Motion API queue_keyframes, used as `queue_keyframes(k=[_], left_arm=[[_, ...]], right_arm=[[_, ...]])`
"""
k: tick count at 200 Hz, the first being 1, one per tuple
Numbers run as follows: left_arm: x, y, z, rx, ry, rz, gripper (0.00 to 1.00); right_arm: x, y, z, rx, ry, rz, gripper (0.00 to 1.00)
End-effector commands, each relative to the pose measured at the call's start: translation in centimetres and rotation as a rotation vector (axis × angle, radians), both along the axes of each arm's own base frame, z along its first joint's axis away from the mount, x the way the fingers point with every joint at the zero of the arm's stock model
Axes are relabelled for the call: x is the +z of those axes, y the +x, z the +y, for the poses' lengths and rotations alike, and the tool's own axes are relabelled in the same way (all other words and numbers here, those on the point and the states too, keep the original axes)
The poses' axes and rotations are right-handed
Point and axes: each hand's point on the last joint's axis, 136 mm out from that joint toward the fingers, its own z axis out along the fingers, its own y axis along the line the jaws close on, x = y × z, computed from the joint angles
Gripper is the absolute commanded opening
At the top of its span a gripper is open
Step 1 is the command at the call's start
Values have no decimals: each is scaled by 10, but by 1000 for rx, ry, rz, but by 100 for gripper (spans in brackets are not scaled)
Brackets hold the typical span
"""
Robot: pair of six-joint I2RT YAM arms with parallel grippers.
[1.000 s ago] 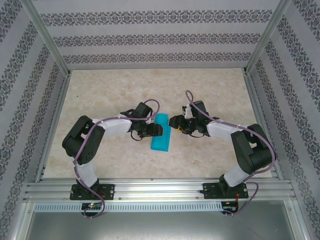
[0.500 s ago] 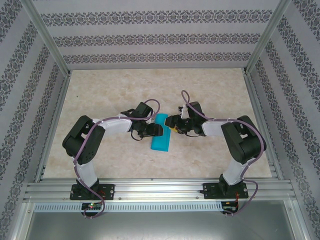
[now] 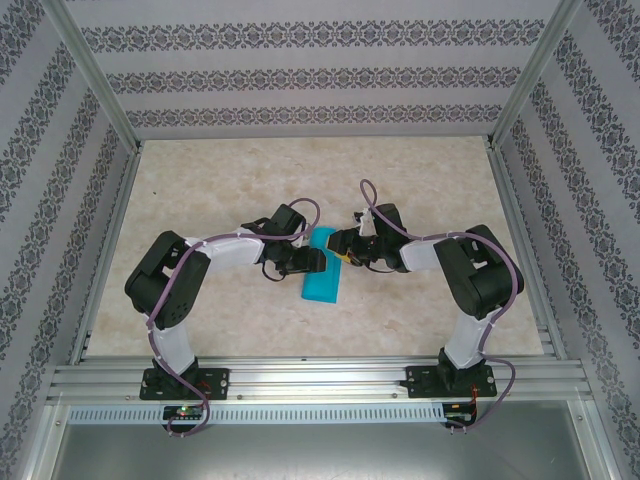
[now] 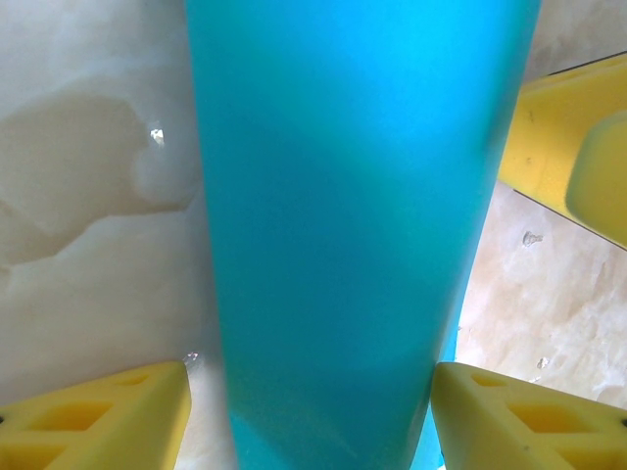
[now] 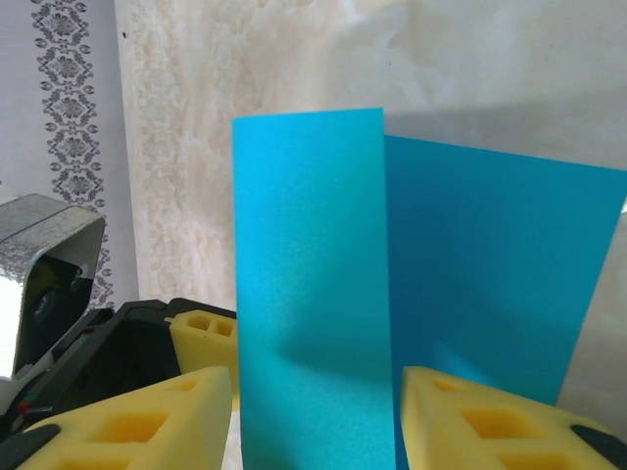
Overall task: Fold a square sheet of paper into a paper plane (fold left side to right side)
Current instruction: First fold in half a square sheet of paper at the center of the table.
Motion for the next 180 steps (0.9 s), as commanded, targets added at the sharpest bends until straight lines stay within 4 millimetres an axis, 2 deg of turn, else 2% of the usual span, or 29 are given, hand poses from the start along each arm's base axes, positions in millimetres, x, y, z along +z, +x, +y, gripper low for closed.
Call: queue_keyframes(k=[1,180], left_arm=[[0,-3,-17,-56,-34,-30,67],[6,-3,-17,-57,-42,-42,68]], right_arm=[[6,5,4,16,29,-33,47],[-5,1,-1,16,-20,-7,13]])
